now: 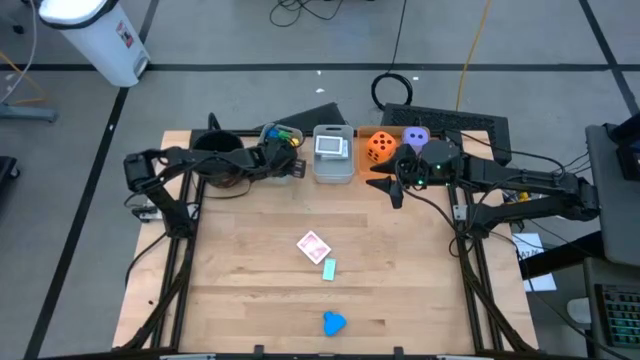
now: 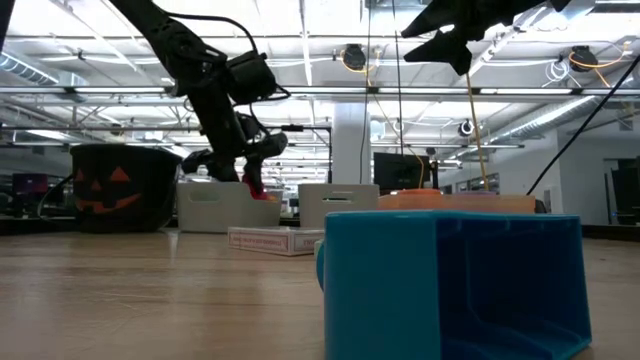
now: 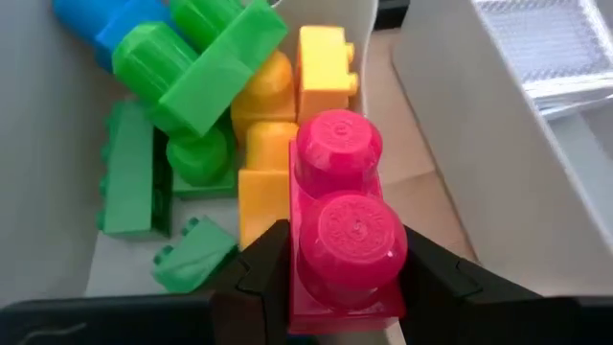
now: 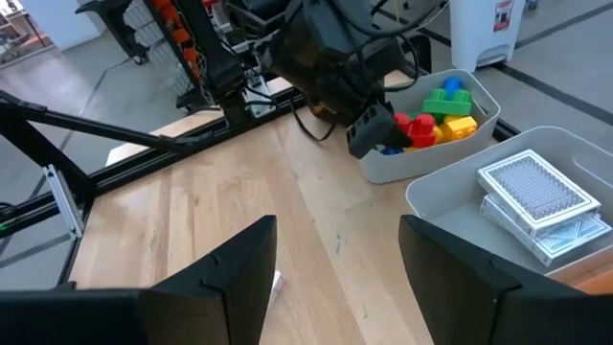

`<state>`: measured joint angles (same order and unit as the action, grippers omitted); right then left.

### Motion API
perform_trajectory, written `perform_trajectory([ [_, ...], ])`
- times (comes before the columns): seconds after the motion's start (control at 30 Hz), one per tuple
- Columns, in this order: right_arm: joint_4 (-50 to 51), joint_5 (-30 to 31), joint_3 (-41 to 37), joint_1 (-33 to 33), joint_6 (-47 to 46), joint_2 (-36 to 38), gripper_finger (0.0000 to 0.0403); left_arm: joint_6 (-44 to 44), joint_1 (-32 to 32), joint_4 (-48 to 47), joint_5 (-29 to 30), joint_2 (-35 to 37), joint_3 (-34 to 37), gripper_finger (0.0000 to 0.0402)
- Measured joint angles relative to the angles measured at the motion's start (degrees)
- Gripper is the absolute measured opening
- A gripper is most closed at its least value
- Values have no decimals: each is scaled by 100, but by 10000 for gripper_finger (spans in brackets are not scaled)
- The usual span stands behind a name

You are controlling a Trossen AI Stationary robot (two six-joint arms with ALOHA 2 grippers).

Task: Pick & Place Toys
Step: Put the red game piece into the left gray bin

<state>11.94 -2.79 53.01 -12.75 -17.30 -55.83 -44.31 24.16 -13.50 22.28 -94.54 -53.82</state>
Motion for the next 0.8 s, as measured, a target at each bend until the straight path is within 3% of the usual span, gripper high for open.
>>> perform_trajectory([
  [0.57,-6,2,0,-1,-5,0,210,72,31,75,-319,-217,-11,141],
  [0.8,-6,2,0,-2,-5,0,210,74,36,57,-323,-224,-11,175],
])
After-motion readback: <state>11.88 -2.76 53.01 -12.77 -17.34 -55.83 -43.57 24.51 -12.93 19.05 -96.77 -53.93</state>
